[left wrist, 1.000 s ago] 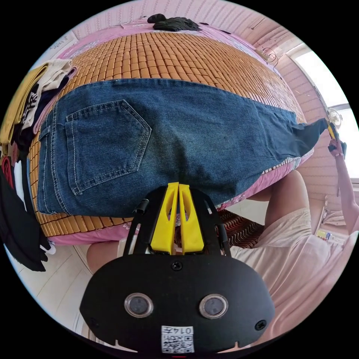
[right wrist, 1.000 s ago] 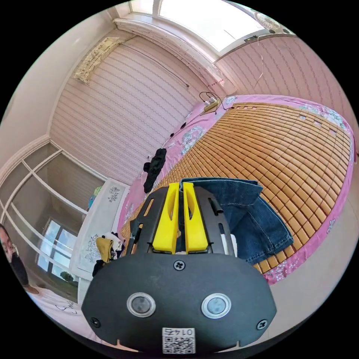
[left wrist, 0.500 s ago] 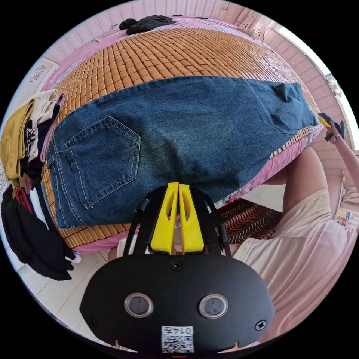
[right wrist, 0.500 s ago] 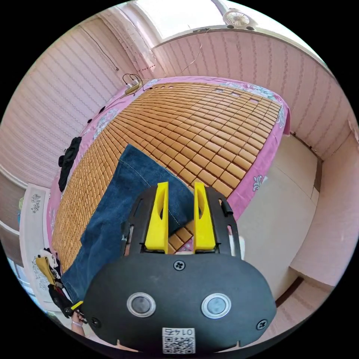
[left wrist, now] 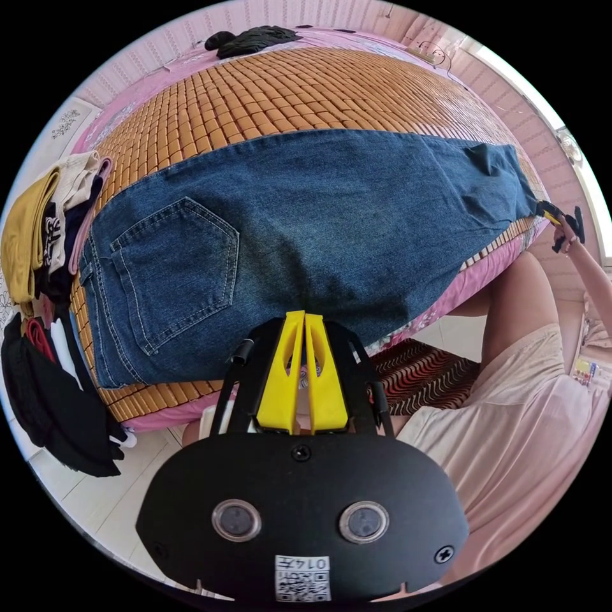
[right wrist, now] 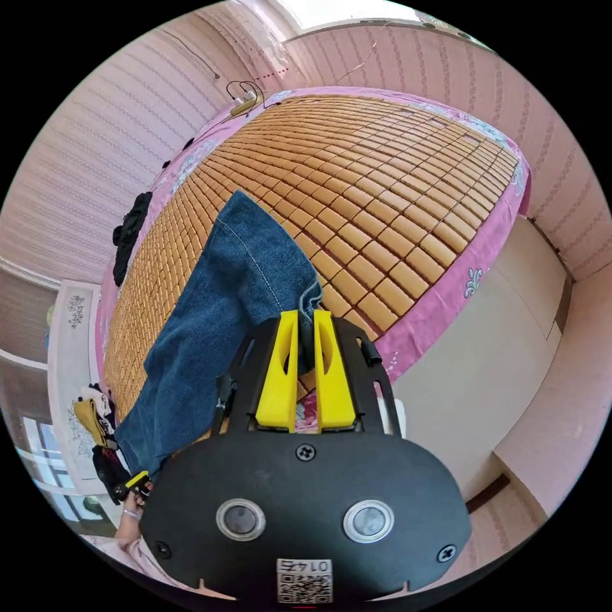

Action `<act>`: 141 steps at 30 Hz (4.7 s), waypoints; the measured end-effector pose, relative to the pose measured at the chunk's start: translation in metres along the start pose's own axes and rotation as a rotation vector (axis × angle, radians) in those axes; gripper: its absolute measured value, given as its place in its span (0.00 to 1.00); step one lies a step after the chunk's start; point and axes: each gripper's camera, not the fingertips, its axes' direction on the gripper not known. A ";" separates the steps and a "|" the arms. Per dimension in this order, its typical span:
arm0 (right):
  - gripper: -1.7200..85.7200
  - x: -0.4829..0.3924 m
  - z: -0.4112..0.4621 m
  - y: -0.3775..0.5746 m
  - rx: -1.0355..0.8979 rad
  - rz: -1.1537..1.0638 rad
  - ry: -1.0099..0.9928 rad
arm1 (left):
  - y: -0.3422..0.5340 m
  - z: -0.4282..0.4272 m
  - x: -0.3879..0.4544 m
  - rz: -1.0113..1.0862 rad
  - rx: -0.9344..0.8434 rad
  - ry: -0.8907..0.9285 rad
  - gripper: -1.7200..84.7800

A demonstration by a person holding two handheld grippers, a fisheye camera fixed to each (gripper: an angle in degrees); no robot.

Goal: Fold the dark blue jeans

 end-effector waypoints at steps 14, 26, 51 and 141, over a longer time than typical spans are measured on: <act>0.04 -0.121 -0.205 -0.010 0.555 -0.395 -0.716 | -0.019 0.009 0.055 0.103 0.110 0.243 0.01; 0.05 -0.177 -0.158 -0.081 0.525 -0.384 -0.700 | -0.013 0.005 0.060 0.124 0.130 0.186 0.01; 0.15 -0.029 0.034 -0.076 0.010 -0.118 0.318 | -0.026 -0.010 0.065 0.116 -0.040 -0.043 0.01; 0.17 -0.719 0.261 0.359 -0.498 -1.645 0.079 | 0.053 -0.047 -0.001 -0.015 0.293 0.344 0.11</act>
